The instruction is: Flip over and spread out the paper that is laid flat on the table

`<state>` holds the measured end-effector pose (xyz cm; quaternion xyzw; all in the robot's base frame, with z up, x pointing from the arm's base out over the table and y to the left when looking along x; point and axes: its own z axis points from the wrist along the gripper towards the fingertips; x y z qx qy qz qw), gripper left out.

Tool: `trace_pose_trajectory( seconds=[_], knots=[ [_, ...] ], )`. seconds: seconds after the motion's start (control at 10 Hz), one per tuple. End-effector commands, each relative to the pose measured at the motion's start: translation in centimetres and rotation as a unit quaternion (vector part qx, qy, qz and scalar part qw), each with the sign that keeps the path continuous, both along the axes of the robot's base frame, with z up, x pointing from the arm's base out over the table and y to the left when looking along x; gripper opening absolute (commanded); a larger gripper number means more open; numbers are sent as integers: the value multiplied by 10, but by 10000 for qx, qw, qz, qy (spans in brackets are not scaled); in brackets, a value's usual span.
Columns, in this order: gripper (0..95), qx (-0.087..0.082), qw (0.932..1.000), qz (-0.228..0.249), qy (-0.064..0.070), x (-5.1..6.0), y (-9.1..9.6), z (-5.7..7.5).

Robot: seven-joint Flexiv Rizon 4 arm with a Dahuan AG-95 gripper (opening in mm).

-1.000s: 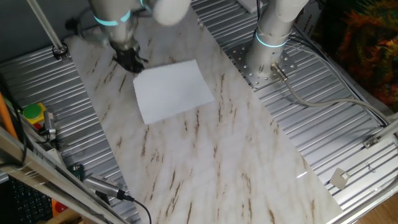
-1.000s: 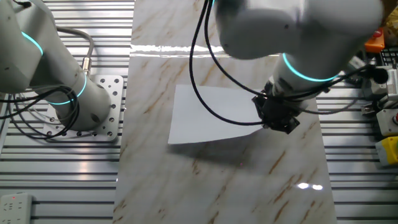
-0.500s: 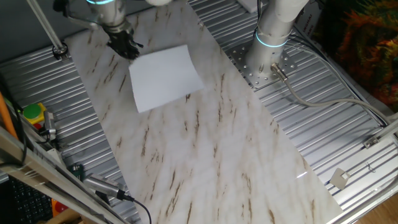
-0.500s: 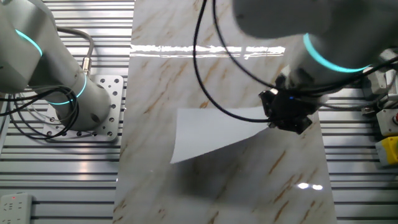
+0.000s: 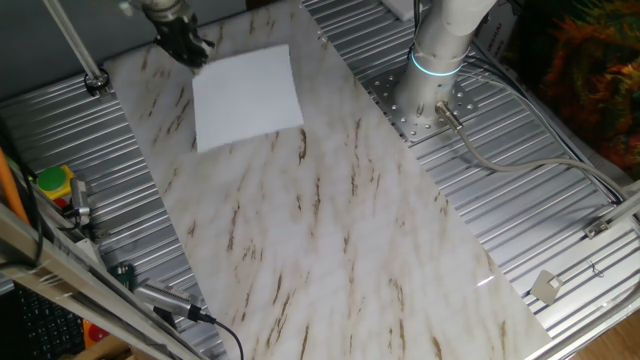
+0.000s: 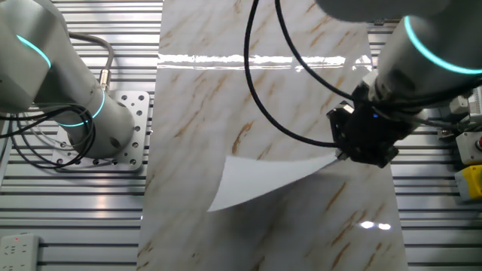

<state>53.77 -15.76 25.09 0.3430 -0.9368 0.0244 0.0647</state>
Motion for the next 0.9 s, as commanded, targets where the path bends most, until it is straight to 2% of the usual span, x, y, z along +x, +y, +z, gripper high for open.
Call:
trace_pose_trajectory(
  seconds=[0.1, 0.4, 0.5, 0.7, 0.9],
  knots=[
    [0, -184, 9998, 33, 75, -5, -8, 18],
    [0, -471, 9987, 63, 165, -13, -15, 46],
    [0, -584, 9981, 65, 184, -10, -13, 50],
    [0, -716, 9970, -232, 188, 5, -6, 54],
    [0, -810, 9928, -876, 93, 23, 4, 47]
  ],
)
